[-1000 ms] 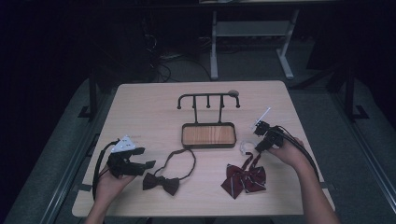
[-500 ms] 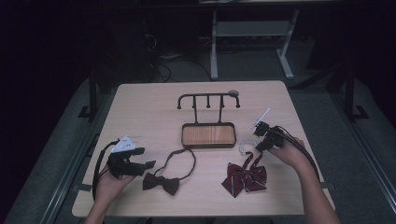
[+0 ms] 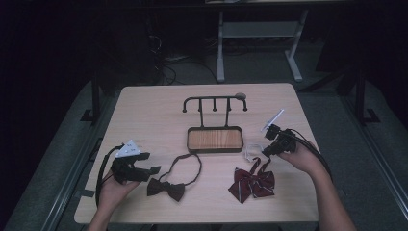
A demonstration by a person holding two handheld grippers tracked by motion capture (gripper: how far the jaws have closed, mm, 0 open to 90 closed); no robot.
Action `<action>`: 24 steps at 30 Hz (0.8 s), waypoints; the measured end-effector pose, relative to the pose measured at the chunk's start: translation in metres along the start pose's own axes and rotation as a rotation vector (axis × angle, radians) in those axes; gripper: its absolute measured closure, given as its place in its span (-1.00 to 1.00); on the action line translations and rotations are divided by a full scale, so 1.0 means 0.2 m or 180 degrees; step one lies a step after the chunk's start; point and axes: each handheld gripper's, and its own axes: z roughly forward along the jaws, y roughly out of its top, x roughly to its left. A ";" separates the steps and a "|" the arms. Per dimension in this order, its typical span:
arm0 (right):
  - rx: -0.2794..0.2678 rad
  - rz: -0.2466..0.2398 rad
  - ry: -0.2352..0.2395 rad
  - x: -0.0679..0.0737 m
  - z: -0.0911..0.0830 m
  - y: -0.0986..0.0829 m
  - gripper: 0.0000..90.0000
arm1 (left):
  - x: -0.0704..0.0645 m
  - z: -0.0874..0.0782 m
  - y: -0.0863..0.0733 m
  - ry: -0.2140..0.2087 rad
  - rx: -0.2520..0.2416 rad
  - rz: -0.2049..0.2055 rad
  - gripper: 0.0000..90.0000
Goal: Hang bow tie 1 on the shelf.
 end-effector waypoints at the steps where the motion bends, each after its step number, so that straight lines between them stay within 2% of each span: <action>1: -0.0015 -0.0023 0.0012 0.01 -0.01 0.00 0.92 | 0.00 0.00 0.00 0.0000 -0.0001 -0.0004 -0.39; 6: -0.0137 -0.0128 0.0058 0.04 -0.08 0.02 0.92 | 0.00 0.00 0.00 -0.0002 0.0009 -0.0003 -0.39; 24: -0.0219 -0.0399 0.0288 0.10 -0.19 0.06 0.92 | -0.01 0.01 0.00 -0.0014 0.0004 -0.0008 -0.39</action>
